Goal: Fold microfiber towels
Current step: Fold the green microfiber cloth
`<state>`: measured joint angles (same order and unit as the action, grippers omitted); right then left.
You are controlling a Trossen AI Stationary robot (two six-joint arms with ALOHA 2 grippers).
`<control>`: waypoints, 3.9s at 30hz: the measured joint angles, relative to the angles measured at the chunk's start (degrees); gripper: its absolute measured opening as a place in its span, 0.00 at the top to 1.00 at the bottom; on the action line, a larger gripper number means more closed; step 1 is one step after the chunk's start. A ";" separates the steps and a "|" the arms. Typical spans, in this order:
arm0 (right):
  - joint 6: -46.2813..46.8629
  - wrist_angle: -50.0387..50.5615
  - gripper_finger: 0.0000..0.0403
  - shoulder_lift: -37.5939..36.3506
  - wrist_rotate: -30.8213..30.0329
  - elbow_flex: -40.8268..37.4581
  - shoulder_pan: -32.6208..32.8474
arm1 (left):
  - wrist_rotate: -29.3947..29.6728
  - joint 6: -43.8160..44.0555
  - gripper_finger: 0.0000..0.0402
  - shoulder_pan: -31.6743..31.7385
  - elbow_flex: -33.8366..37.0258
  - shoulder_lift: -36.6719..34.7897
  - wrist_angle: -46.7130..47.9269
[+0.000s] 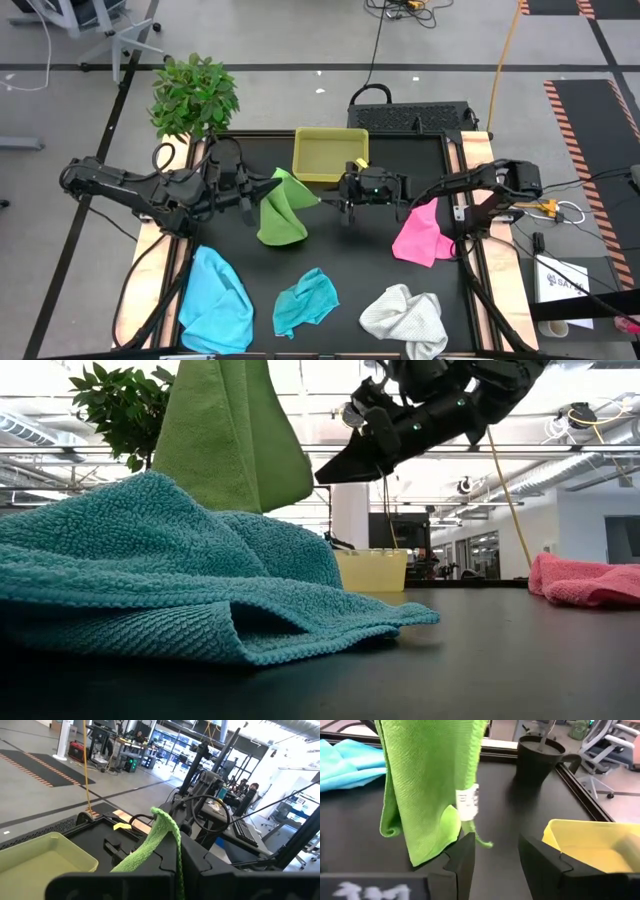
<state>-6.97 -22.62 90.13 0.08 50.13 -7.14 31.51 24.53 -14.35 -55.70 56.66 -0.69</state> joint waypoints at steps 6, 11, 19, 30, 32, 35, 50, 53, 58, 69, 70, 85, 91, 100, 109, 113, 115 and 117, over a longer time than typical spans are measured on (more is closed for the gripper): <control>0.91 -2.93 0.64 2.10 2.20 0.06 -0.34 | -0.01 -0.01 0.99 0.00 0.00 0.00 0.00; 4.78 -10.53 0.64 7.56 6.05 0.98 0.53 | -0.02 -0.03 0.98 0.00 0.00 0.00 0.00; 4.57 -10.52 0.65 12.57 6.00 6.08 1.25 | -0.04 -0.15 0.98 -0.04 0.00 0.00 0.09; 10.09 -3.39 0.98 8.72 7.62 8.72 0.01 | -0.07 -1.26 0.99 -0.04 0.00 0.00 0.60; 10.13 1.41 0.99 5.63 7.48 8.72 0.01 | -0.07 -1.39 0.98 -0.04 0.00 0.00 0.59; 6.59 9.90 1.00 -0.82 4.73 8.70 0.03 | -0.03 -2.45 0.98 -0.04 0.00 0.00 0.60; -0.42 23.03 1.00 -28.60 -7.98 8.70 -1.90 | -9.35 -9.35 0.98 9.42 -0.02 2.77 -6.93; 0.63 26.26 1.00 -30.18 -7.84 8.70 -1.90 | -9.95 -9.47 0.97 11.52 -0.02 5.33 -6.20; 5.59 34.45 1.00 -30.69 -5.43 8.68 -0.55 | -10.57 -9.63 0.99 14.46 -0.02 8.36 -5.19; 12.07 36.36 1.00 -33.99 4.46 9.08 1.80 | -13.03 -7.98 0.98 14.22 -0.02 6.05 -5.66; 12.41 36.20 1.00 -34.56 4.43 9.50 1.79 | -13.28 -7.43 0.98 14.23 -0.02 5.67 -6.32; 10.31 37.25 1.00 -35.16 1.80 10.78 1.65 | -11.03 -10.60 0.99 11.37 -0.01 3.89 -6.91; 5.19 37.92 1.00 -33.98 -3.27 10.77 -0.24 | -10.49 -11.31 0.99 13.77 -0.02 4.09 -3.31; -1.15 37.59 1.00 -33.90 -4.77 10.75 -3.07 | -10.49 -14.47 0.99 18.01 -0.02 4.09 0.83; -3.56 38.28 1.00 -33.77 -4.57 10.75 -4.43 | -14.93 -16.70 0.99 21.52 -0.02 4.09 1.34; -0.54 40.56 1.00 -33.22 -3.06 10.75 -3.59 | -15.10 -15.65 0.98 21.28 -0.02 4.11 3.47; 1.51 41.99 1.00 -32.96 -2.84 10.75 -2.84 | -15.20 -14.15 0.98 20.87 -0.02 4.09 4.80; 3.61 43.01 1.00 -32.62 -2.14 10.71 -1.88 | -16.29 -12.70 0.99 20.16 0.00 4.09 6.38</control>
<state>-3.36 20.39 57.51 -2.06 60.84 -9.02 15.22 11.83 5.81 -55.71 60.75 5.69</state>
